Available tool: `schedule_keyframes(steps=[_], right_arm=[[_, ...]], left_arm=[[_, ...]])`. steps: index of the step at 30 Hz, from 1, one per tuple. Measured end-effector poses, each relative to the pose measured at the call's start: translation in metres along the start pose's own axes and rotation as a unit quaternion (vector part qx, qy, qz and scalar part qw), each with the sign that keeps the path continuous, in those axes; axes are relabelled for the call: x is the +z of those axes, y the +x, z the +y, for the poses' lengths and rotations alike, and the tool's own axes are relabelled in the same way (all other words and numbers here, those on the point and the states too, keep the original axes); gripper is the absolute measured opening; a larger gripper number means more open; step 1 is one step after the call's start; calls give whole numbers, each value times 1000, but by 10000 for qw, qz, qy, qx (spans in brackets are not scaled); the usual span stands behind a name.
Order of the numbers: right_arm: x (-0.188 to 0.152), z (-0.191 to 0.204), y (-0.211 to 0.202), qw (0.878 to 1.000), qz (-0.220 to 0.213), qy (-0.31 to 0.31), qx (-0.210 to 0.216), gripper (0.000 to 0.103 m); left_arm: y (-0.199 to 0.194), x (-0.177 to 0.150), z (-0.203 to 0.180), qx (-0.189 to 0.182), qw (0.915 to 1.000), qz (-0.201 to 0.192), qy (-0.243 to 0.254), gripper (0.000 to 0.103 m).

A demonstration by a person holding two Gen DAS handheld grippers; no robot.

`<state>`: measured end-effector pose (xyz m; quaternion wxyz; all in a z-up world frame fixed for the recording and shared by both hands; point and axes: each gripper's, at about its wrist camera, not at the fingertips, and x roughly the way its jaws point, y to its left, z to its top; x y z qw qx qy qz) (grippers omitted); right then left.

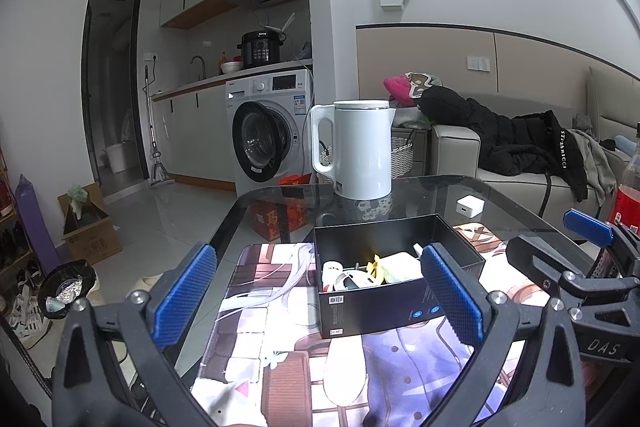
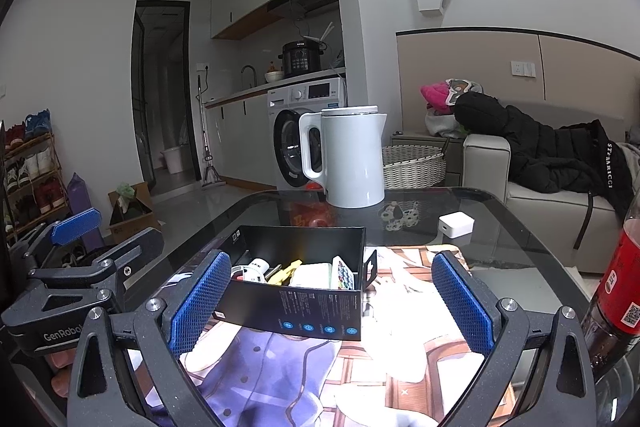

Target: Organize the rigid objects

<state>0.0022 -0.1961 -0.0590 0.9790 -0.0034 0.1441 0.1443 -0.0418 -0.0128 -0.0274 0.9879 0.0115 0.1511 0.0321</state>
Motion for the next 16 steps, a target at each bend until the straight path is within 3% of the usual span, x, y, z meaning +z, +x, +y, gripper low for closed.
schedule_keyframes(steps=[16], right_arm=[[1, 0, 0, 10000, -33, -82, 29, 102]], left_arm=[[2, 2, -1, -44, 9999, 51, -120, 103]])
